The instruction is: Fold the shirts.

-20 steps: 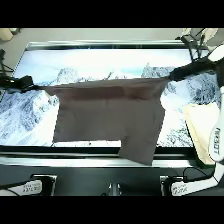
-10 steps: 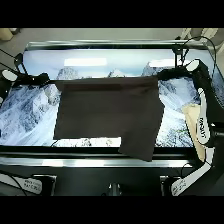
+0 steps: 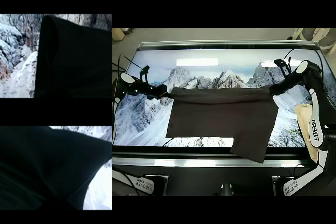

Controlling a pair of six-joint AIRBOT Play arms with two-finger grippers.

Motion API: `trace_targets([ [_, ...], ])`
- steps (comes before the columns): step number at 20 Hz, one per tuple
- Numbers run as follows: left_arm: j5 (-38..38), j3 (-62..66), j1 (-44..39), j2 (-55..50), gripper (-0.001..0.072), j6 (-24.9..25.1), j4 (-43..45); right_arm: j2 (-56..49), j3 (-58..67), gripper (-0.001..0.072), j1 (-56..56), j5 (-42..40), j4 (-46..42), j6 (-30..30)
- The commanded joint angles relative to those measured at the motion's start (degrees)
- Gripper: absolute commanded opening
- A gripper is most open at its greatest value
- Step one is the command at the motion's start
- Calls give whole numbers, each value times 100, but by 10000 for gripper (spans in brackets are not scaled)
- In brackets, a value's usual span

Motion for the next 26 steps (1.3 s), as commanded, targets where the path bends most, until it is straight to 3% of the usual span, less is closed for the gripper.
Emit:
trace_targets([
  [1,-824,-63,-22,-111,29,83,271,2,-308,20,52,404,-321,319],
  [14,-1252,-125,-118,-240,30,-39,479,0,-522,48,212,820,-463,632],
  [15,-1307,-101,-101,-240,53,-39,472,39,-522,149,197,914,-485,629],
  [16,-1375,-50,-74,-238,260,-39,463,101,-522,398,181,1010,-511,610],
  [17,-1550,42,-31,-227,531,-42,463,190,-522,516,160,1117,-527,538],
  [21,-2286,179,358,219,523,-101,793,774,-525,510,-385,1891,-601,229],
  [23,-2437,-293,621,675,438,-98,1161,1078,-754,493,-807,2284,-684,243],
  [26,-1714,-2258,1014,1674,439,-103,1161,1917,-2210,490,-1023,1563,-857,240],
])
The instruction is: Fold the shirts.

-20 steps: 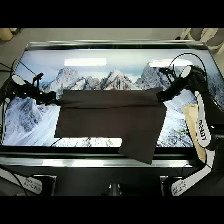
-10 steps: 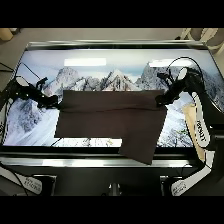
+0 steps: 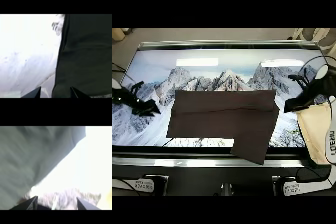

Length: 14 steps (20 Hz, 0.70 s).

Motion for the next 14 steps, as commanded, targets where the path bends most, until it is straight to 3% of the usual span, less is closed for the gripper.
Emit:
trace_targets([
  [1,697,-1934,369,1012,440,33,173,876,-1471,490,-264,-584,-98,-61],
  [5,1467,-3222,356,1390,440,564,-267,1193,-2472,489,-247,-868,170,-205],
  [12,1694,-3279,109,1093,434,455,-896,1198,-2476,490,-249,-946,160,-216],
  [13,1766,-3279,24,1010,369,452,-977,1198,-2476,491,-247,-940,157,-216],
  [14,1880,-3281,-46,973,352,433,-1032,1198,-2476,492,-249,-890,162,-245],
])
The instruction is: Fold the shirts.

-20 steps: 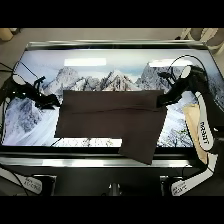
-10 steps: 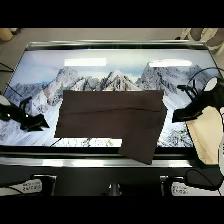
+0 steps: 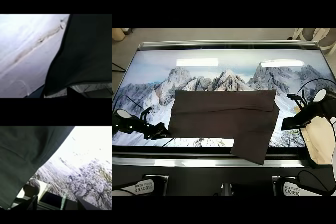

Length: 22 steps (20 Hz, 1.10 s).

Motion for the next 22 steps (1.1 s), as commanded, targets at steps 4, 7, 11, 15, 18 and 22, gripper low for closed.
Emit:
trace_targets([
  [4,415,-55,-299,-125,30,-98,-186,302,-457,496,-2,177,201,-258],
  [7,396,-55,-297,-98,30,-28,-203,927,-1757,495,-7,-715,553,-258],
  [11,330,-55,-295,72,30,-7,-240,970,-2529,490,-4,-1429,1956,-538],
  [15,317,-55,-295,127,29,-7,-240,953,-2865,428,-4,-1799,2094,-514],
  [18,315,-55,-295,127,29,-9,-243,765,-2876,407,-4,-1840,2114,-424],
  [22,317,-50,-295,127,30,-9,-245,553,-2881,153,-2,-1797,2197,-411],
])
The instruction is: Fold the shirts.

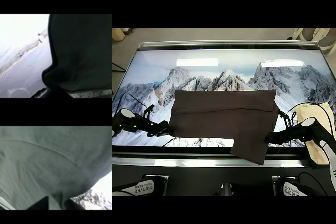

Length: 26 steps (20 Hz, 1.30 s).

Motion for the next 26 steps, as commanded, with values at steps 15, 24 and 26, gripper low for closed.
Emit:
trace_targets([
  [15,706,2310,-289,-402,26,-260,-719,-1047,3383,16,7,-758,1032,-348],
  [24,761,3880,-479,-2608,26,-603,-1390,-2907,4570,18,249,-1759,1423,-68],
  [26,708,3875,-501,-2811,26,-610,-1394,-3045,4570,19,254,-1738,1373,-90],
])
